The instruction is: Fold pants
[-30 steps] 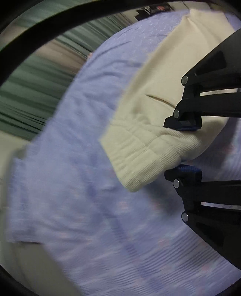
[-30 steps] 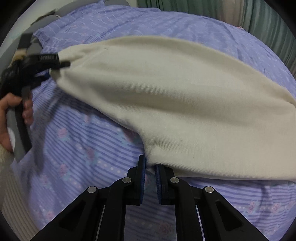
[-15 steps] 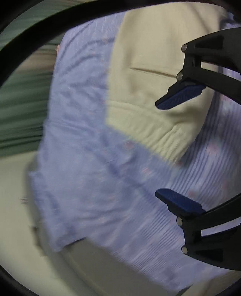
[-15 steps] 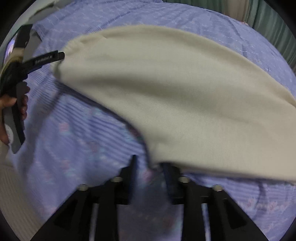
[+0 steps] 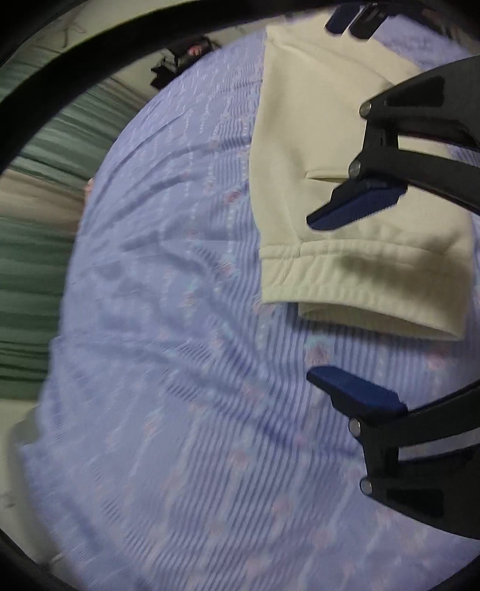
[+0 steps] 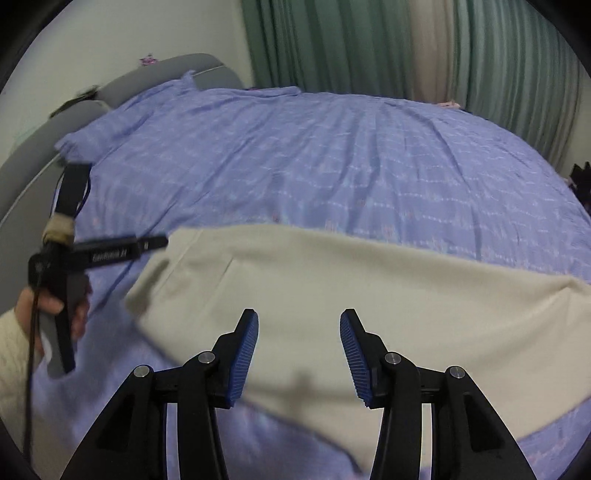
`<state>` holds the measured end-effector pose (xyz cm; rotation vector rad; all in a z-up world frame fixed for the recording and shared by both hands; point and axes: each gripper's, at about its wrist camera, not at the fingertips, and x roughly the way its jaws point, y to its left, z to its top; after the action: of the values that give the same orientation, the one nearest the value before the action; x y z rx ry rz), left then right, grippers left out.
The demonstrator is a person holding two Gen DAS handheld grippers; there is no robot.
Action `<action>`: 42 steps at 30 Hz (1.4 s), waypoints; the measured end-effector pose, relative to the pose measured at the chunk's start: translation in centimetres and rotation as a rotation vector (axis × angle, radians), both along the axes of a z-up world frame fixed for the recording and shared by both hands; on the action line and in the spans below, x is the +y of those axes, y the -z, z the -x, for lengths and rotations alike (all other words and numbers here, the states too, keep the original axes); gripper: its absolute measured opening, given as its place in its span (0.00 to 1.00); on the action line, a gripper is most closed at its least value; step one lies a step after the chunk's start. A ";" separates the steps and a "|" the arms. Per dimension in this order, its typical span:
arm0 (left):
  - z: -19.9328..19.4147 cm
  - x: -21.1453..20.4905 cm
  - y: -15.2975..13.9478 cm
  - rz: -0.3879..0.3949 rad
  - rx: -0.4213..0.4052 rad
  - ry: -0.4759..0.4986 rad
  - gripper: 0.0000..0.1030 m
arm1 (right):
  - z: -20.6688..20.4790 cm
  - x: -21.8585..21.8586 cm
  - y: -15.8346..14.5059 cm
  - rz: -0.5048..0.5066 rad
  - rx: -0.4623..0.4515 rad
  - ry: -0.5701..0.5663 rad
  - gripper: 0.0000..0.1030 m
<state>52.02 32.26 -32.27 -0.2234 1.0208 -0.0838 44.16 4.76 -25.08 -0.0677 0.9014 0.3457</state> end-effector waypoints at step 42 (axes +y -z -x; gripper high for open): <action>4.1 -1.9 -8.3 -0.261 -0.170 -0.036 0.76 | 4.4 -0.9 -6.0 0.138 -0.147 0.072 0.61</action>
<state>47.90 30.38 -23.95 0.0038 0.8483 0.0631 39.72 3.88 -19.13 -0.1847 0.7787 0.2080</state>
